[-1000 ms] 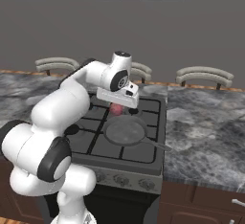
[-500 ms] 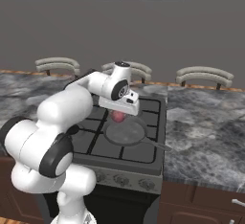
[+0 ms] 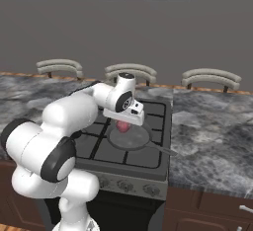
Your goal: Place the pan on the front right burner on the stove. Then place the tomato and the onion in the pan and turn on the front right burner.
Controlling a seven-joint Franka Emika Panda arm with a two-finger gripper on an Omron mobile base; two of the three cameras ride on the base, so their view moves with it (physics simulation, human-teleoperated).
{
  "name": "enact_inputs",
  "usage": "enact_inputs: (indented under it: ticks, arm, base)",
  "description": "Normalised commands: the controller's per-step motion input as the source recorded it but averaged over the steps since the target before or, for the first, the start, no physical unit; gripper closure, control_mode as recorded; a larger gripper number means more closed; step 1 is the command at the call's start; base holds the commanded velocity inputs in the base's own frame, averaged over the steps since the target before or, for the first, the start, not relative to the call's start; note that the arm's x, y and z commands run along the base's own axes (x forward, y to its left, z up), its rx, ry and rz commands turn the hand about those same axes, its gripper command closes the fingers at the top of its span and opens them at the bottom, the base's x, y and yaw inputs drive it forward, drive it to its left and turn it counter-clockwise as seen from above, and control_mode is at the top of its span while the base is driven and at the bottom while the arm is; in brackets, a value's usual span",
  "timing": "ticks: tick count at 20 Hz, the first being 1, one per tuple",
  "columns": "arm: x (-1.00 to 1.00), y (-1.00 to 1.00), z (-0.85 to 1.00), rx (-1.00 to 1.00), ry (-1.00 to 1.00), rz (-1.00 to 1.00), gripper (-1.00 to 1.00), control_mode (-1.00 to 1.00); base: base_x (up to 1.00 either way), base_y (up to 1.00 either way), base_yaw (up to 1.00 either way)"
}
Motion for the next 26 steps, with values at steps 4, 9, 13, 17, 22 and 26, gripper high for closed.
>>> enact_inputs:
  ticks: [4,9,13,17,22,26]
  arm:
    - [0.00,-0.04,-0.32,0.00,-0.01,-0.02,1.00,-1.00]
    - [0.04,-0.01,-0.11,0.00,0.00,-0.01,1.00,-1.00]
    - [0.11,-0.02,0.00,0.00,0.00,-0.01,1.00,-1.00]
    - [0.19,-0.05,0.00,0.00,0.00,-0.01,1.00,-1.00]
    - [0.18,-0.07,-0.06,-0.01,0.00,-0.01,1.00,-1.00]
    - [0.15,-0.07,-0.19,0.00,0.00,0.00,1.00,-1.00]
  base:
    - [0.00,0.00,0.00]
    - [0.00,0.00,0.00]
    - [0.00,0.00,0.00]
    - [0.00,0.00,0.00]
    - [0.00,0.00,0.00]
    - [0.00,0.00,0.00]
